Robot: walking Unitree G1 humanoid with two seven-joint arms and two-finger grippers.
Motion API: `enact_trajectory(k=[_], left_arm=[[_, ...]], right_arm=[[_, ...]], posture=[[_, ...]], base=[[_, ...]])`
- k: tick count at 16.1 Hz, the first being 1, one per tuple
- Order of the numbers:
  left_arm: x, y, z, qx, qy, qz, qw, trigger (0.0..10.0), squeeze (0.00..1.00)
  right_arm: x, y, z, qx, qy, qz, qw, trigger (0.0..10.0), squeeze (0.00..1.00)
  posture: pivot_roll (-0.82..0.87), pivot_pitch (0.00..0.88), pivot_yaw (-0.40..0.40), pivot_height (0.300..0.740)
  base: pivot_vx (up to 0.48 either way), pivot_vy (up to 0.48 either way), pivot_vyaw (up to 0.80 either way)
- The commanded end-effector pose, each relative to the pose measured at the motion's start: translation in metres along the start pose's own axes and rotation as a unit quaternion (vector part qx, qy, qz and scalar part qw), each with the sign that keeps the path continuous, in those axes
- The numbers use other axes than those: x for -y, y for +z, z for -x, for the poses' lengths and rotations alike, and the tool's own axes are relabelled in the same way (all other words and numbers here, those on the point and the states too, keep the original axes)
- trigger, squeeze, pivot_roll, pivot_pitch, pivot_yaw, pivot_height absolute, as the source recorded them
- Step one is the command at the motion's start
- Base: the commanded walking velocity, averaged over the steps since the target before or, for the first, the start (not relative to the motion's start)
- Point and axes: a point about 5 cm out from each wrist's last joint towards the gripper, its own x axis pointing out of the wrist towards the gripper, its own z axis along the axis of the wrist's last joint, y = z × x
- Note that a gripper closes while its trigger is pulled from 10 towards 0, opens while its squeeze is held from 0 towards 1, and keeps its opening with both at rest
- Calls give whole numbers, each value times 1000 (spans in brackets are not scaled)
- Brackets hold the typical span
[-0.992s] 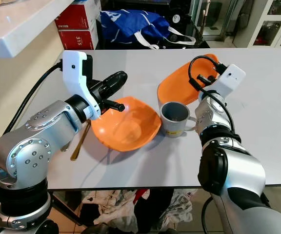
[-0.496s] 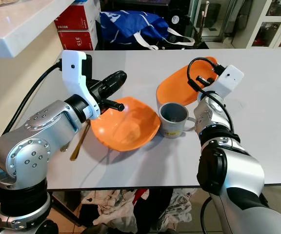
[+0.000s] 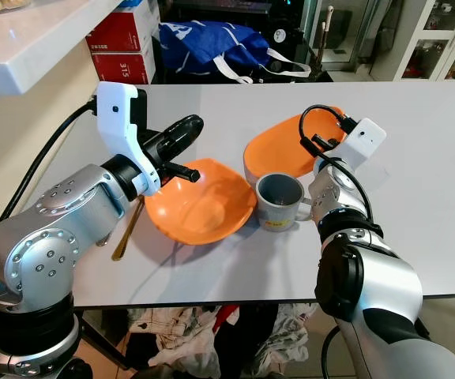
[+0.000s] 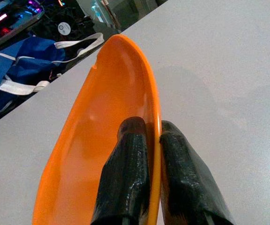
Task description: Setting the table
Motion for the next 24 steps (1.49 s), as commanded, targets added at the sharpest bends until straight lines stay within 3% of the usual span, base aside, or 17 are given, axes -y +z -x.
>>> enact_trajectory(k=[1,2,3,4,5,24], left_arm=[[0,-1,2,-4,2,-6,1000,10000,0],[0,-1,3,-4,3,-6,1000,10000,0],[0,0,3,-4,3,-6,1000,10000,0],[1,0,3,-4,2,-6,1000,10000,0],[1,0,3,-4,2,-6,1000,10000,0],[3,0,1,-1,3,-2,1000,10000,0]], right_arm=[[12,-33,5,-67,-21,55,996,10000,361],[10,-33,5,-66,-19,59,996,10000,392],[9,-33,5,-65,-18,62,996,10000,655],[9,-33,5,-65,-18,64,996,10000,776],[9,-33,5,-63,-20,69,995,10000,1000],[7,-25,4,-42,-9,96,994,10000,1000]], posture=[[84,0,36,736],[82,0,37,736],[82,0,37,736],[80,0,37,736],[79,0,35,736],[70,0,33,736]], base=[[0,0,0],[0,0,0],[0,0,0],[0,0,0],[0,0,0],[0,0,0]])
